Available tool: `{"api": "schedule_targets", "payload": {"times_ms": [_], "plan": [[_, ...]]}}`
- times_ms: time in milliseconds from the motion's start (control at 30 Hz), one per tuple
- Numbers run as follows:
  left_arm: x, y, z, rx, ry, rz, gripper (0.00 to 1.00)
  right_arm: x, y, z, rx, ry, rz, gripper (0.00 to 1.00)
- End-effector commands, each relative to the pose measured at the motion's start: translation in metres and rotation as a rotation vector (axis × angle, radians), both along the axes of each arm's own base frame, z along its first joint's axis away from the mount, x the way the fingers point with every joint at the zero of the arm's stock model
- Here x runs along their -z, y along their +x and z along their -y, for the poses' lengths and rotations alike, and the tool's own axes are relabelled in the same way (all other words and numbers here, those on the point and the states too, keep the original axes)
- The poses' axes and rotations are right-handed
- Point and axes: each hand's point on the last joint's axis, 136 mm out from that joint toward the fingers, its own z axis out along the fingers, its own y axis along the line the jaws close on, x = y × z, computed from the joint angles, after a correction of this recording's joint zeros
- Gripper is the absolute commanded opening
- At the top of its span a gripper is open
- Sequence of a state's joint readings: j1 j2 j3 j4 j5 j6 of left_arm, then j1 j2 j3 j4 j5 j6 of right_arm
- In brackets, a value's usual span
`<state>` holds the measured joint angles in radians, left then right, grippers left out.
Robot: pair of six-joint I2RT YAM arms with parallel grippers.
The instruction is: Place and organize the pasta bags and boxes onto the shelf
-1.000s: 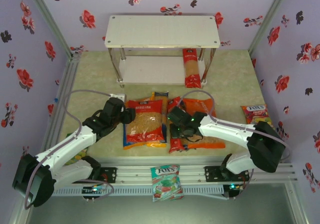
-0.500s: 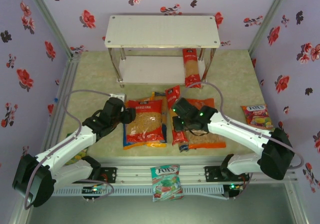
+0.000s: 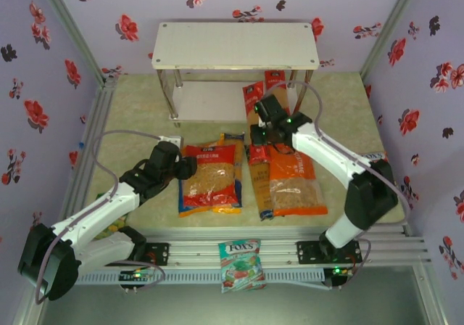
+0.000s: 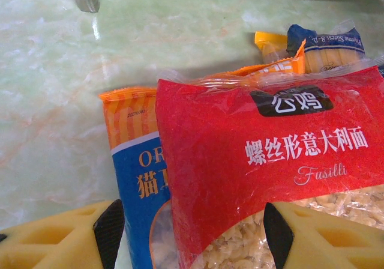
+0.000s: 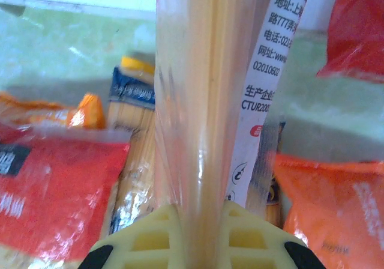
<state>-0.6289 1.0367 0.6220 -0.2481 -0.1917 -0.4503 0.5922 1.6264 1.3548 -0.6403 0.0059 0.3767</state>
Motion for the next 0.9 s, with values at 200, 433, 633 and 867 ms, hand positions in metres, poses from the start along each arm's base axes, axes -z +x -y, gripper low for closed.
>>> {"api": "schedule_targets", "payload": {"times_ms": [200, 433, 633, 867], "plan": [[-0.012, 0.005, -0.001, -0.002, 0.026, 0.033, 0.67, -0.027, 0.114, -0.014, 0.018, 0.091, 0.191, 0.00], [-0.013, 0.010, 0.002, -0.001, 0.037, 0.030, 0.67, -0.016, 0.145, -0.020, 0.012, 0.050, 0.267, 0.00], [-0.012, 0.011, 0.002, -0.001, 0.038, 0.029, 0.67, -0.011, 0.159, -0.016, 0.046, 0.015, 0.323, 0.00], [-0.009, 0.010, 0.001, 0.001, 0.048, 0.026, 0.68, -0.012, 0.171, -0.005, 0.093, -0.039, 0.383, 0.00]]}}
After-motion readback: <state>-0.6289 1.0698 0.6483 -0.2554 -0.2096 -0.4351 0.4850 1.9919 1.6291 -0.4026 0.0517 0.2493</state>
